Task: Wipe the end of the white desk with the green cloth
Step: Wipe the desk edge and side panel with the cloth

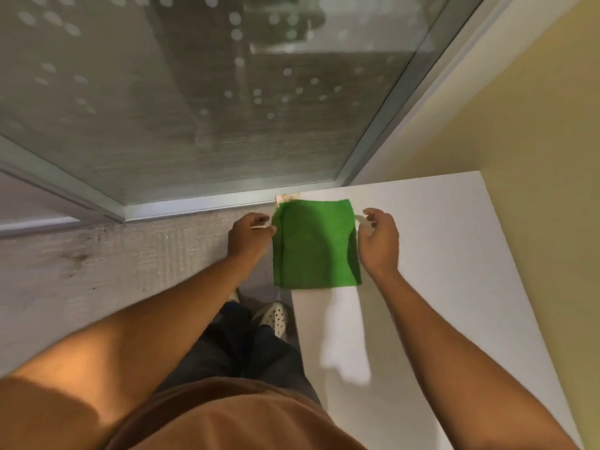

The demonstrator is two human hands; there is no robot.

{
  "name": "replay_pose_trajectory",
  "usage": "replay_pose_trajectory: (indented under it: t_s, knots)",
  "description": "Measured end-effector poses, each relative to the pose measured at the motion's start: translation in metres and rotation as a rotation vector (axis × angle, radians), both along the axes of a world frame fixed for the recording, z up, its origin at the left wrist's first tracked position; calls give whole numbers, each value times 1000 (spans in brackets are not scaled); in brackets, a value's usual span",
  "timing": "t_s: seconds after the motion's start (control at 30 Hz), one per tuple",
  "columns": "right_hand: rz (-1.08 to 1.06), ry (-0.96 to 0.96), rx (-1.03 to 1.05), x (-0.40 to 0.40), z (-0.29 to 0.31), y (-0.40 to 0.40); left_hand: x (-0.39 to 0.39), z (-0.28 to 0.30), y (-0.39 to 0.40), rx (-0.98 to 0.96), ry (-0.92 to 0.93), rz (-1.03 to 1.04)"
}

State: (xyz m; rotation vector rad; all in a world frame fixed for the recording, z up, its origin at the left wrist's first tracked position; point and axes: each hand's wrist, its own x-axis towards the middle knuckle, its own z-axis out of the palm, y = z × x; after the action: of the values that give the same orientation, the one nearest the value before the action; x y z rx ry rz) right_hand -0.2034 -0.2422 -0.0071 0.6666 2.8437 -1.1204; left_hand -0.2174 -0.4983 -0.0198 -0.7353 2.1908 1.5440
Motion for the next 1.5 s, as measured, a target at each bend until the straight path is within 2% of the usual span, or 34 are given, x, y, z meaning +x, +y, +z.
replay_pose_trajectory:
  t_s: [0.03,0.13,0.23,0.3,0.37,0.57,0.63,0.7,0.8,0.97,1.1,1.2,1.27,1.4,1.5]
  knots:
    - [87,36,85,2,-8,-9,3,-8,-5,-43,-11,6]
    - [548,85,284,21,-35,-40,37,-35,-19,-121,-51,9]
    - [814,-76,475,34,-66,-60,95,-56,-16,-118,-126,-50]
    - [832,-127,550,27,-84,-66,127,-62,-5,-72,-153,-116]
    - [818,-107,589,14,-95,-73,142,-65,10,-42,-105,-177]
    - [847,4,575,-44,-102,-92,138,-67,58,-100,36,-245]
    - [798,1,535,-78,-101,-104,137,-73,72,-281,190,-329]
    - [757,-24,500,-109,-99,-112,136,-83,82,-468,455,-522]
    - [742,-37,395,-133,-98,-112,134,-98,84,-525,636,-793]
    - [1007,82,417,-96,-95,-71,131,-106,85,-597,666,-846]
    - [1177,25,465,-61,-93,-11,136,-113,87,-604,706,-819]
    - [1242,15,506,-72,-89,7,137,-119,89,-586,708,-812]
    - [1197,28,547,-90,-89,-9,137,-122,91,-589,693,-806]
    - [929,51,581,-112,-94,-71,136,-124,93,-639,676,-811]
    - [900,135,446,-111,-96,-94,135,-120,91,-646,651,-842]
